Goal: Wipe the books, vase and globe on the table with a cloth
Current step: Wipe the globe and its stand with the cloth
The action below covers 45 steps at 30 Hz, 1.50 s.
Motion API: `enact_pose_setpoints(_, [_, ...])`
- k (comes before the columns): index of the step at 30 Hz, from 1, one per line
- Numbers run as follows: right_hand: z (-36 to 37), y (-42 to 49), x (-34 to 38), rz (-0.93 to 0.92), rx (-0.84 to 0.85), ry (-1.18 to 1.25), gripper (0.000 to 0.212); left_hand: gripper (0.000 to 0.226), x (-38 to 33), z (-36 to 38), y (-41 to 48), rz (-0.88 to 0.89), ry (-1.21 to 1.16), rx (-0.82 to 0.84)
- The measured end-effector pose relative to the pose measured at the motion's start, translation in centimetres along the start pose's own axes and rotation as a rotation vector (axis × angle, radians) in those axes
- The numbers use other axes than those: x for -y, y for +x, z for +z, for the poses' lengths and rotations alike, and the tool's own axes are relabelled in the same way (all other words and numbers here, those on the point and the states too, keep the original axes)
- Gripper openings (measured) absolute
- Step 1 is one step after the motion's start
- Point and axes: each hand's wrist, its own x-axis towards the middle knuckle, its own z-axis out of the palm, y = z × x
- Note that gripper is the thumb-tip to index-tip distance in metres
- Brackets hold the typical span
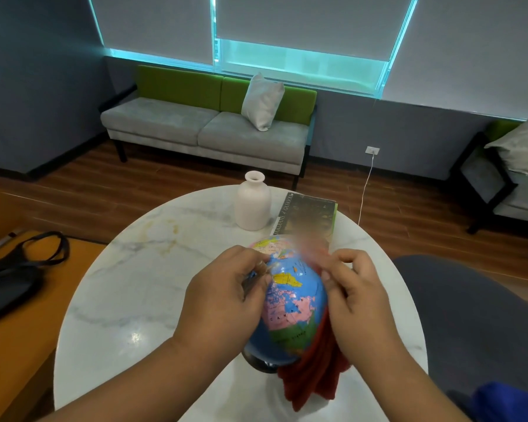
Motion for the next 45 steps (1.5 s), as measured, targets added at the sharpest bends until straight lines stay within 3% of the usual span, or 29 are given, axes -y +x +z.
enact_pose_setpoints(2, [-0.1, 0.1, -0.3, 0.064, -0.045, 0.053, 0.046, 0.012, 0.0, 0.1, 0.0, 0.008, 0.004, -0.002])
enact_pose_setpoints(8, [0.3, -1.2, -0.3, -0.153, 0.006, -0.090, 0.039, 0.016, 0.2, 0.1, -0.1, 0.028, 0.000, 0.000])
enact_pose_setpoints(13, [0.2, 0.4, -2.3, 0.251, -0.070, 0.363, 0.040, 0.016, 0.2, 0.2, -0.1, 0.034, 0.011, -0.004])
enact_pose_setpoints(14, [0.2, 0.3, -2.1, 0.248, -0.068, 0.373, 0.041, 0.015, 0.2, 0.2, -0.1, 0.036, 0.013, -0.005])
enact_pose_setpoints(19, [0.2, -1.3, -0.3, -0.082, -0.053, 0.182, 0.035, 0.013, 0.6, 0.1, 0.0, 0.072, 0.013, -0.012])
enact_pose_setpoints(21, [0.0, -1.1, -0.5, -0.091, -0.051, 0.157, 0.034, 0.014, 0.6, 0.1, -0.1, 0.083, 0.020, -0.006])
enact_pose_setpoints(25, [-0.3, 0.9, -1.5, 0.411, -0.026, 0.531, 0.040, 0.014, 0.3, 0.1, -0.2, 0.071, 0.027, -0.007])
enact_pose_setpoints(27, [-0.6, 1.3, -1.7, 0.539, -0.002, 0.629, 0.042, 0.013, 0.1, 0.1, -0.2, 0.065, 0.025, -0.001])
enact_pose_setpoints(33, [-0.6, -0.4, -0.1, 0.099, 0.051, 0.323, 0.043, 0.010, 0.3, -0.1, 0.1, 0.072, 0.033, 0.005])
enact_pose_setpoints(35, [-0.7, 0.3, -0.8, 0.171, 0.052, 0.351, 0.042, 0.010, 0.2, 0.0, 0.1, 0.081, 0.036, 0.010])
enact_pose_setpoints(39, [-0.9, 1.8, -1.9, 0.509, 0.071, 0.568, 0.042, 0.013, 0.1, 0.2, 0.0, 0.087, 0.034, 0.016])
enact_pose_setpoints(41, [-0.8, 1.6, -1.6, 0.449, 0.092, 0.491, 0.042, 0.015, 0.2, 0.1, 0.1, 0.093, 0.024, 0.010])
enact_pose_setpoints(45, [-1.0, 1.6, -1.0, 0.149, 0.139, 0.152, 0.041, 0.018, 0.4, 0.0, 0.1, 0.107, 0.016, 0.017])
